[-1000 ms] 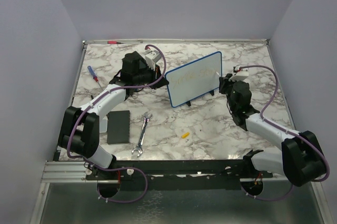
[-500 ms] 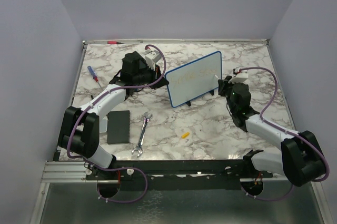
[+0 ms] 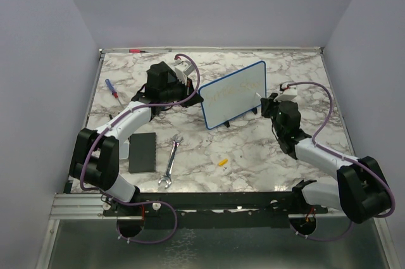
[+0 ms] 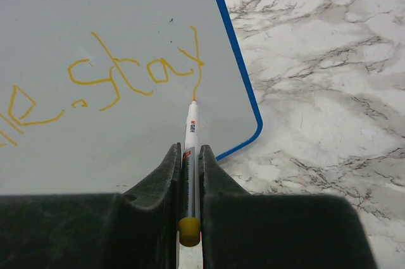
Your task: Write a sentence on the whiteboard
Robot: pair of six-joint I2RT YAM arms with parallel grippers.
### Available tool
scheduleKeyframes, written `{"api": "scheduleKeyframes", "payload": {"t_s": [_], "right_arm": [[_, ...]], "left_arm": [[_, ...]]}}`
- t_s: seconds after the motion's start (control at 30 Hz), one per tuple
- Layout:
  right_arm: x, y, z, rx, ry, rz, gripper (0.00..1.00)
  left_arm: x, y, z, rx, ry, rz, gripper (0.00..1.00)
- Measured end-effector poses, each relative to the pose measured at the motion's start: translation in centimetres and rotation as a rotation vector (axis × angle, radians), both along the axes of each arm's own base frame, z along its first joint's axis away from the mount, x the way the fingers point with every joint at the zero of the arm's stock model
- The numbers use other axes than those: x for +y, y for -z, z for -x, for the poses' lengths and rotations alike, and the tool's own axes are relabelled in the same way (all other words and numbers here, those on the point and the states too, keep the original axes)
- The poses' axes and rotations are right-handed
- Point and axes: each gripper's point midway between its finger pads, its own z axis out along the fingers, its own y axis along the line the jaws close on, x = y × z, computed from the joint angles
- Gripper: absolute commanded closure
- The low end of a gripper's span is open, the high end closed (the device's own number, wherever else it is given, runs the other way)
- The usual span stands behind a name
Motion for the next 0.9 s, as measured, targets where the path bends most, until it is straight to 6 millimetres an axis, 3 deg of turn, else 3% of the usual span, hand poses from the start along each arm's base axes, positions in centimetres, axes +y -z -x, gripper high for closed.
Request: {"api": "scheduleKeyframes", "payload": {"t_s": [0.37, 0.7, 0.9], "right_arm": [[-0.1, 0.3, 0.6, 0.025, -0.005, 0.006, 0.99], [-0.4, -2.8, 2.6, -0.022, -0.024, -0.035, 0.99], [-0.1, -3.6, 3.9, -0.022, -0.064, -0.055, 0.99]], "left_arm": [[0.0, 0.1, 0.1, 0.003, -0.002, -0.003, 1.0], [0.4, 0.4, -0.3, 0.007, -0.04, -0.026, 1.0], [0.5, 0.5, -0.2, 0.02, -0.051, -0.032, 1.0]]}}
